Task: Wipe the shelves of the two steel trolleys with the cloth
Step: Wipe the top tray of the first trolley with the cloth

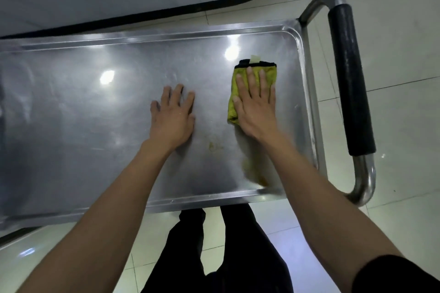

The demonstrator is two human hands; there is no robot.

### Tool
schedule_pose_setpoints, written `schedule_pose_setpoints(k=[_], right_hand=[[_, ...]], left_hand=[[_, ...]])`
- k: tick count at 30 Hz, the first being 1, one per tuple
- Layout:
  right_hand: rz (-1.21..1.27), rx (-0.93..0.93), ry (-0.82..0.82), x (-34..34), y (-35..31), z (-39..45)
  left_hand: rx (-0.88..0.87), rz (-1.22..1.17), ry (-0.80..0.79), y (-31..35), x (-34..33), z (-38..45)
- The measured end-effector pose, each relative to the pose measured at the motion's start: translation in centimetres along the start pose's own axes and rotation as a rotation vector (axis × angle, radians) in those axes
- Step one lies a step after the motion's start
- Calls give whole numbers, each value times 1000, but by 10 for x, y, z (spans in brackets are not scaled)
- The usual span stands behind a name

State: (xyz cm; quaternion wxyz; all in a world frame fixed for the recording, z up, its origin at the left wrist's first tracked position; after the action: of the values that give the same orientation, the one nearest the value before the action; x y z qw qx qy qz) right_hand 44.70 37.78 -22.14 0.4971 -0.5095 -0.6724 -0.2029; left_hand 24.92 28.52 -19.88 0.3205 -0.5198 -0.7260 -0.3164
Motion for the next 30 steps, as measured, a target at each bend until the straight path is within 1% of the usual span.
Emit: schedule_pose_setpoints(k=[2,4,9,13,17,21,26,28,30], right_hand=[[-10,63,-17,-11,-32,-6],[-10,98,-34,-22,-62,-11],[-52,167,-49,-47,-129,-17],[-72,198,-66,-53,-148,-19],[-49,244,-85,-51,-129,-24],[-4,193,-66,-47,-91,-35],[32,109,-51,-37,-18,-60],[59,72,-41,-30,17,-68],[62,30,-31,-24,53,-77]], left_hand=[[-37,-26,40,-9,0,-13],[-17,-36,71,-24,-5,-30],[14,-46,64,-56,-38,-62],[-24,-41,81,-61,-48,-77],[-67,14,84,-43,-44,-76],[-113,35,67,-15,-42,-68],[-136,2,52,30,-41,-61],[-123,-1,55,47,-40,-57],[-87,-58,84,57,-36,-55]])
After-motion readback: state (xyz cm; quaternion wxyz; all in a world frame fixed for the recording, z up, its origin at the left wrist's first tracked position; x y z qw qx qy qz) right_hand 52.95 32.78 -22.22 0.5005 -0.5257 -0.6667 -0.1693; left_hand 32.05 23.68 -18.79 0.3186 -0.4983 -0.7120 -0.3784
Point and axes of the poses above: each hand's wrist, its own z-axis towards the middle knuckle, its own x-axis out of the back of the hand, y = z × x, the point moved 5 cm from there along z, towards the middle knuckle, and after that the axes turned 13 degrees about -y, right-handed, at the moved point
